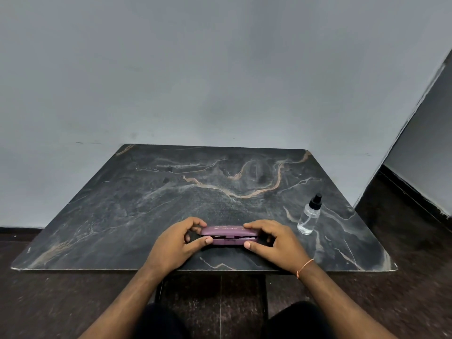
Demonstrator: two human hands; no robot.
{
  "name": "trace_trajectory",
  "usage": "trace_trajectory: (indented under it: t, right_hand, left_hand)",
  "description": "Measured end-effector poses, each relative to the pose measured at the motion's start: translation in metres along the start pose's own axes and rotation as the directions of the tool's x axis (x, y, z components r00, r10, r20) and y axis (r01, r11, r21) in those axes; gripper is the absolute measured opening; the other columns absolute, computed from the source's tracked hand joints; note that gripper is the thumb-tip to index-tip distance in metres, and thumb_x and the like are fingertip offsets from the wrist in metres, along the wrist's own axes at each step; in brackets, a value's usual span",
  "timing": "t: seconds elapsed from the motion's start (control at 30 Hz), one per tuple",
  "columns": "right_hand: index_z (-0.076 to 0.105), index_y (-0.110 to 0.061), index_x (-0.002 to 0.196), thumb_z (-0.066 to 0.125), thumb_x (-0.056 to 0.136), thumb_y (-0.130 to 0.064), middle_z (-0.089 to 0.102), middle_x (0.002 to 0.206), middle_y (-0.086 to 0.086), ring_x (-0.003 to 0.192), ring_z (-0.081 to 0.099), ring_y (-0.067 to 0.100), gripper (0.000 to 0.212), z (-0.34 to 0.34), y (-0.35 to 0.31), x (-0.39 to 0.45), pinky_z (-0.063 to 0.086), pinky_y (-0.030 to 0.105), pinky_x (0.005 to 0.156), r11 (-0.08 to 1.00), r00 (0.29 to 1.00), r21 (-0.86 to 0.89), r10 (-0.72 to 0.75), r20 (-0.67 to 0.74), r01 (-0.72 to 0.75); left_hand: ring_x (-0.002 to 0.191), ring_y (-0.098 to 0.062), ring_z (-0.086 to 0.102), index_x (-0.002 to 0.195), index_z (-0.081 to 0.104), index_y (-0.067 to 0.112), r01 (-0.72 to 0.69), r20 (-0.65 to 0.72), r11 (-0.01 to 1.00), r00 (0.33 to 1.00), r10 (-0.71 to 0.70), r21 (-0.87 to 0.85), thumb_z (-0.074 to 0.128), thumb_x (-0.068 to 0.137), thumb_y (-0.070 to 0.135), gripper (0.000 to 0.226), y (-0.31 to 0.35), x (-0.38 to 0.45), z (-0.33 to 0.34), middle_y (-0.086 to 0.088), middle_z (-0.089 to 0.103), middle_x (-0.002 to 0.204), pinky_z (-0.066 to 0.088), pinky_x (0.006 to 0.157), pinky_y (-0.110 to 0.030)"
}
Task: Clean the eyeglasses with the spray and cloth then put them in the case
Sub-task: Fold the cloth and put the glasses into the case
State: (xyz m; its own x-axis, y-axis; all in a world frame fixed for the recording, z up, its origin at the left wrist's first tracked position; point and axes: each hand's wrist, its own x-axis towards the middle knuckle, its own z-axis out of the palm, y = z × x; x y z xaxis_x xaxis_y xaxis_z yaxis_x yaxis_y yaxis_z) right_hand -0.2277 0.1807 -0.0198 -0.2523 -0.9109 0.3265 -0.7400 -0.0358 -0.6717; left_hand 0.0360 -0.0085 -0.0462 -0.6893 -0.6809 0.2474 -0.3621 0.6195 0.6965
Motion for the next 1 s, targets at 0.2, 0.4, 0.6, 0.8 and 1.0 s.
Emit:
trace_trajectory:
  t: [0.2, 0.4, 0.6, 0.8, 1.0]
  right_hand:
    - [0.082, -0.031, 0.122, 0.091, 0.084, -0.040, 0.076, 0.123, -0.023, 0.121, 0.067, -0.003, 0.040, 0.000, -0.004, -0.003, 0.052, 0.029, 0.108, 0.998, 0.998, -0.043, -0.044, -0.038, 0.042]
    - [0.083, -0.030, 0.121, 0.091, 0.084, -0.040, 0.077, 0.126, -0.018, 0.118, 0.069, -0.003, 0.039, 0.003, -0.006, -0.006, 0.056, 0.034, 0.105, 0.997, 0.996, -0.068, -0.051, -0.069, 0.046]
    - [0.083, -0.028, 0.118, 0.092, 0.083, -0.039, 0.076, 0.126, -0.016, 0.120, 0.068, -0.003, 0.038, 0.002, -0.006, -0.007, 0.054, 0.029, 0.107, 0.998, 0.997, -0.048, -0.051, -0.056, 0.048]
    - [0.073, -0.031, 0.126, 0.093, 0.079, -0.037, 0.069, 0.125, -0.024, 0.117, 0.064, 0.000, 0.051, 0.002, -0.003, -0.001, 0.050, 0.022, 0.098, 0.998, 1.000, -0.054, -0.017, -0.011, 0.016]
    - [0.068, -0.033, 0.136, 0.091, 0.080, -0.034, 0.066, 0.127, -0.020, 0.118, 0.062, 0.001, 0.060, 0.004, -0.001, 0.005, 0.051, 0.031, 0.106, 0.997, 0.999, -0.066, 0.027, -0.025, -0.029]
  left_hand:
    - [0.104, 0.005, 0.064, 0.131, 0.048, 0.084, -0.110, 0.025, 0.988, 0.994, 0.108, 0.110, 0.055, 0.074, 0.104, 0.061, 0.003, -0.002, -0.002, 0.045, 0.064, 0.117, 0.053, 0.088, -0.022]
    - [0.104, -0.001, 0.061, 0.140, 0.047, 0.081, -0.151, 0.037, 0.974, 0.989, 0.147, 0.171, 0.043, 0.084, 0.101, 0.060, 0.002, -0.004, -0.002, 0.036, 0.064, 0.114, 0.054, 0.089, -0.029]
    - [0.112, 0.002, 0.064, 0.149, 0.061, 0.056, -0.133, 0.054, 0.979, 0.991, 0.126, 0.154, 0.049, 0.084, 0.098, 0.078, 0.005, -0.005, -0.004, 0.035, 0.066, 0.123, 0.054, 0.096, -0.026]
    - [0.115, 0.006, 0.062, 0.152, 0.060, 0.049, -0.111, 0.084, 0.974, 0.992, 0.096, 0.198, 0.066, 0.086, 0.085, 0.076, 0.005, -0.001, -0.002, 0.035, 0.064, 0.128, 0.054, 0.099, -0.026]
    - [0.093, 0.001, 0.062, 0.146, 0.063, 0.054, -0.012, 0.039, 0.987, 0.999, 0.006, 0.160, 0.068, 0.075, 0.086, 0.077, 0.008, 0.005, 0.000, 0.032, 0.066, 0.116, 0.046, 0.076, -0.016]
